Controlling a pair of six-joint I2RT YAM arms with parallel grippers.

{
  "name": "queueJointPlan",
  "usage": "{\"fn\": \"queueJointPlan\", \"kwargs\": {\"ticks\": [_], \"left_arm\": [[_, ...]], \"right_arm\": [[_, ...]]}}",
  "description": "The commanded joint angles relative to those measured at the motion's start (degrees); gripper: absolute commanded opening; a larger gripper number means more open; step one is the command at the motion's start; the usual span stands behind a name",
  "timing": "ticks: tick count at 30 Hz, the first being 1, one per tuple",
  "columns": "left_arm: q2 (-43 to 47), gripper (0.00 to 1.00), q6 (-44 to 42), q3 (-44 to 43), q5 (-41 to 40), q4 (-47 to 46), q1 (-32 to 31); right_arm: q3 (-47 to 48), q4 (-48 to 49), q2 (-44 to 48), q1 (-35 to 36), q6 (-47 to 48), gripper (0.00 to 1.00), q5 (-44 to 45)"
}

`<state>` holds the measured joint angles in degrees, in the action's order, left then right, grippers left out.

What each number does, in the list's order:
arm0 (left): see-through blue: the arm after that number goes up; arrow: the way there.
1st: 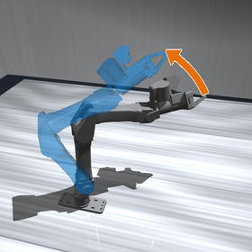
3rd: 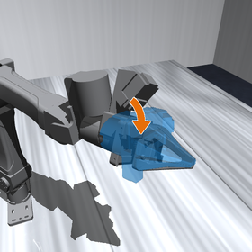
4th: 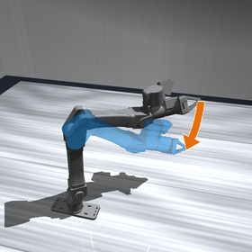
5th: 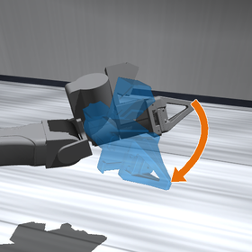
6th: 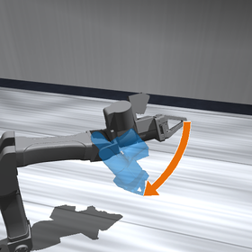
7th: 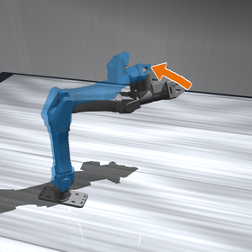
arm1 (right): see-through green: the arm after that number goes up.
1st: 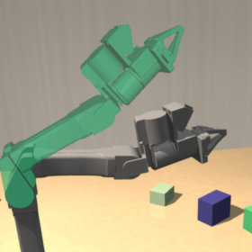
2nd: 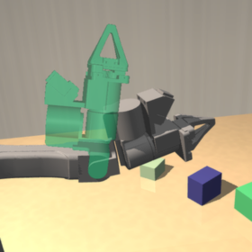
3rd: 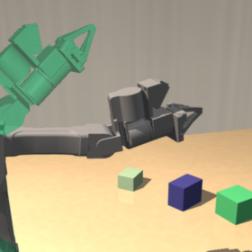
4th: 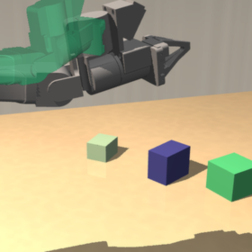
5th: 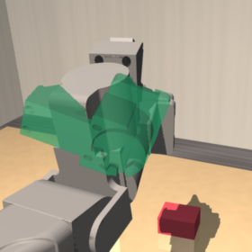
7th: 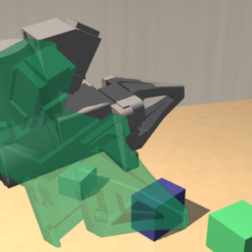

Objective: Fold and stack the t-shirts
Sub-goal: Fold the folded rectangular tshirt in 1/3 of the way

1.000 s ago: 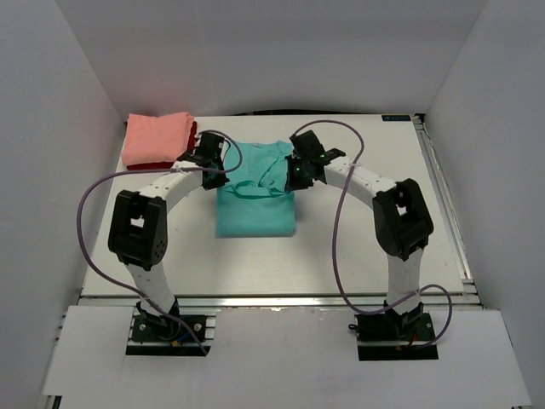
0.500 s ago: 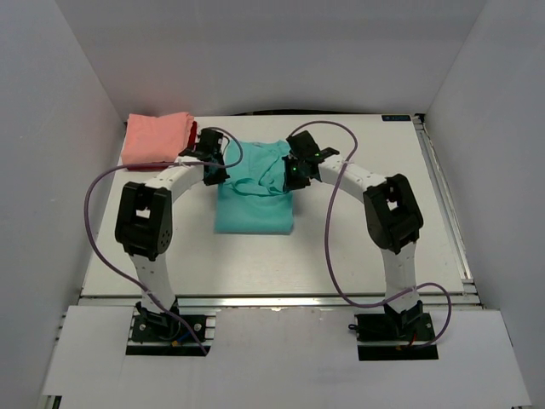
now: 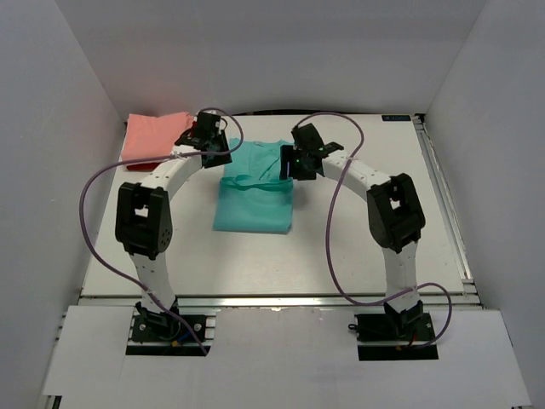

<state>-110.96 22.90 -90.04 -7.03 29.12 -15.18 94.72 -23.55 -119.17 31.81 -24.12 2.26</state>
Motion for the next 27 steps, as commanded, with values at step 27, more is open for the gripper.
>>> {"fn": "queueJointPlan", "kwargs": {"ticks": [27], "left_arm": [[35.46, 0.61, 19.03, 49.34, 2.72, -18.39, 3.32]], "right_arm": [[-44.97, 21.78, 31.46, 4.92, -21.75, 0.7, -4.11]]}}
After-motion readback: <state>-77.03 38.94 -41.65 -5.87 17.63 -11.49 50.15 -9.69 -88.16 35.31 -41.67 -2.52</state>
